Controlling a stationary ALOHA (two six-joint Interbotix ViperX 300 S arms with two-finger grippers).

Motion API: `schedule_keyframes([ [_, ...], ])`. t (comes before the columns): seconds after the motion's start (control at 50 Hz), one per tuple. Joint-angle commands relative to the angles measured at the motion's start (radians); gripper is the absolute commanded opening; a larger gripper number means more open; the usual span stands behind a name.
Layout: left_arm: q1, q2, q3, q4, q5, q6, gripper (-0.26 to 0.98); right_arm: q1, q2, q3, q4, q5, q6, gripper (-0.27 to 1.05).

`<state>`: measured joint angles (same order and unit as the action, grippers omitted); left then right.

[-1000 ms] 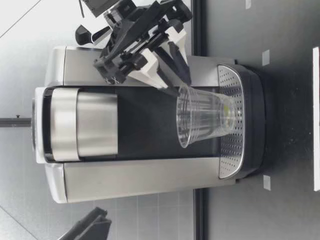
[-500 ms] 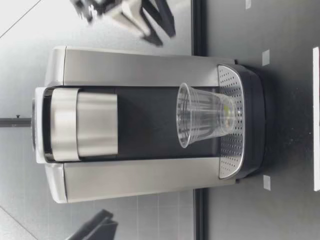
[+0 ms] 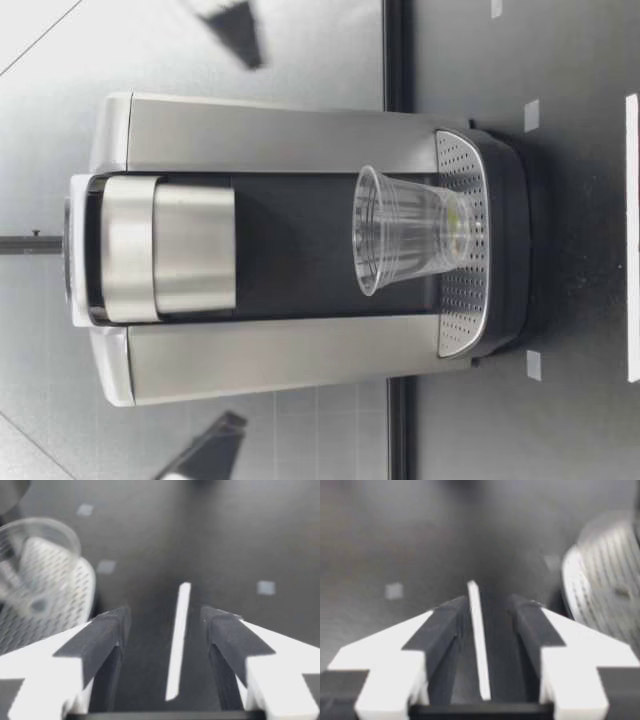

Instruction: Place the coffee capsule inside the capsule container, then place the cup onto the center of the cup tray, then push the 'Hot Water' and 'Travel Mug' buttons.

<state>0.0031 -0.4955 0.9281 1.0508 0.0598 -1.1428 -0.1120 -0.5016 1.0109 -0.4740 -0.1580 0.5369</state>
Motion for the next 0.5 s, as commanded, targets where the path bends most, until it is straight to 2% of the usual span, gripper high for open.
schedule_keyframes([
  [0.0,0.003,-0.011,-0.038,0.003,-0.040,0.005,0.49,0.026,-0.048,-0.041,0.000,-0.011,-0.023,0.46],
  [0.32,0.003,-0.041,-0.095,0.008,-0.081,0.025,0.49,0.038,-0.143,-0.097,0.000,-0.011,-0.037,0.46],
  [0.48,0.003,-0.064,-0.086,0.008,-0.083,0.071,0.49,0.038,-0.133,-0.094,0.000,-0.012,-0.038,0.46],
])
